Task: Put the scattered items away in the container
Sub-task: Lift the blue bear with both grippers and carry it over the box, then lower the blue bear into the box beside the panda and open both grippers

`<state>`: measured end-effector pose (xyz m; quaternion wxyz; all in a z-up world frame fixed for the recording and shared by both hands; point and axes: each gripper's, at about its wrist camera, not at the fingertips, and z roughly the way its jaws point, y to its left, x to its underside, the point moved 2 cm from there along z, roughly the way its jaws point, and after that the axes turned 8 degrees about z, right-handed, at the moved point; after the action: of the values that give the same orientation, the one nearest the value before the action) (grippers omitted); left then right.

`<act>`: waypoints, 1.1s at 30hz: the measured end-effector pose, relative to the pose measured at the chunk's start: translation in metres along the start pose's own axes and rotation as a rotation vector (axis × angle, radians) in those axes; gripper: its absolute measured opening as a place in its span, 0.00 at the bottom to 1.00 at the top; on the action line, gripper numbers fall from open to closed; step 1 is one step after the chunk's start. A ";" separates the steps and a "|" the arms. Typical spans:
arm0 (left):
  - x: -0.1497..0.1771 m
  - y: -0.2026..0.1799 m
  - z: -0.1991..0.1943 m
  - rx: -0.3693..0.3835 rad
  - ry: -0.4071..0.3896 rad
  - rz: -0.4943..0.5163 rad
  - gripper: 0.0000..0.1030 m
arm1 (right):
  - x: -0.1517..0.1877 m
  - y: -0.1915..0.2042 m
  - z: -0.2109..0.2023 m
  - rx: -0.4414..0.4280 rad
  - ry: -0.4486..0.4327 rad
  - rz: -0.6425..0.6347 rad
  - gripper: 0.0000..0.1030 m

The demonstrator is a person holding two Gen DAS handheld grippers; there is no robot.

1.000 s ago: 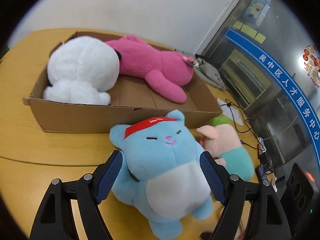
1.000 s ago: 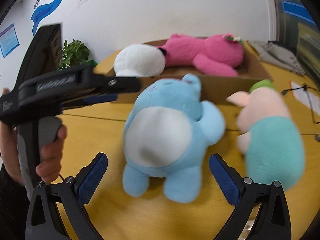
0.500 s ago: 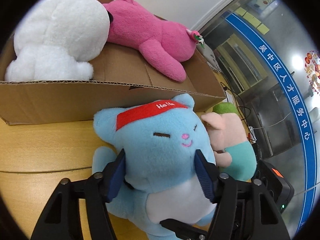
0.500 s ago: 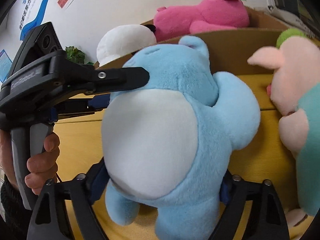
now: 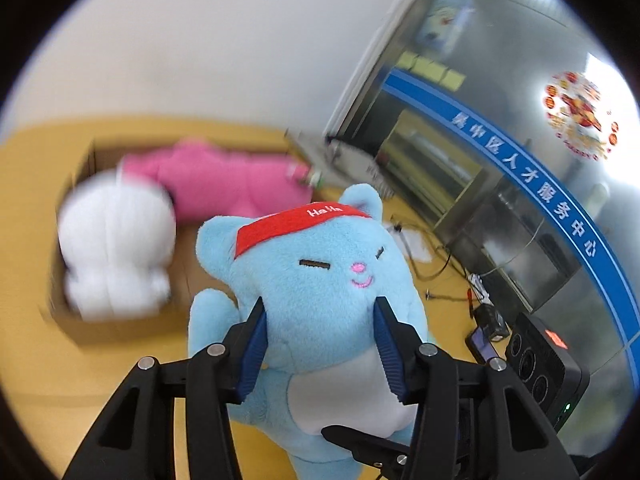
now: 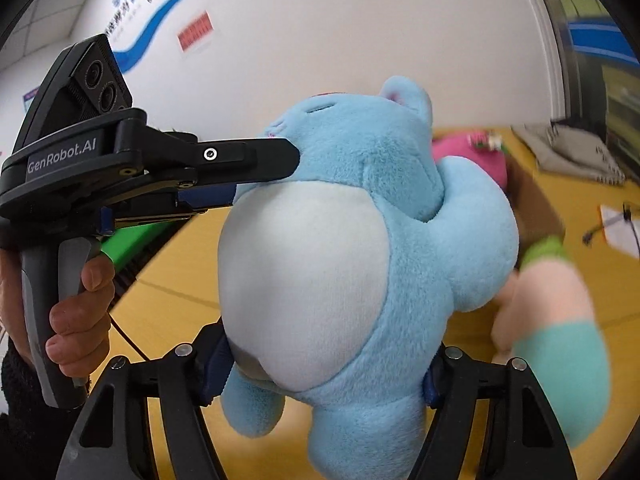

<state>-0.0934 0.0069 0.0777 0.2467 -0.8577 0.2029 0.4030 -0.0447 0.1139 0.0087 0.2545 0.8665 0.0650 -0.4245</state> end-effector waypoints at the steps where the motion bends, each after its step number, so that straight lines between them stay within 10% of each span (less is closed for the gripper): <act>1: -0.015 -0.002 -0.004 -0.012 -0.016 0.030 0.48 | -0.013 0.004 -0.003 -0.009 -0.026 -0.012 0.75; 13: -0.126 0.075 0.053 -0.106 0.025 0.077 0.48 | -0.134 -0.008 0.070 -0.078 -0.135 -0.011 0.75; 22: -0.085 0.142 0.165 -0.103 0.198 -0.035 0.48 | -0.097 -0.070 0.161 -0.041 0.016 0.112 0.75; 33: -0.060 0.143 0.189 -0.096 0.254 -0.037 0.47 | -0.055 -0.082 0.172 0.024 0.242 0.197 0.85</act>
<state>-0.3191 0.0125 -0.0162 0.1850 -0.9162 0.1971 0.2958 -0.2274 0.1051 -0.0690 0.2751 0.9165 0.0048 -0.2906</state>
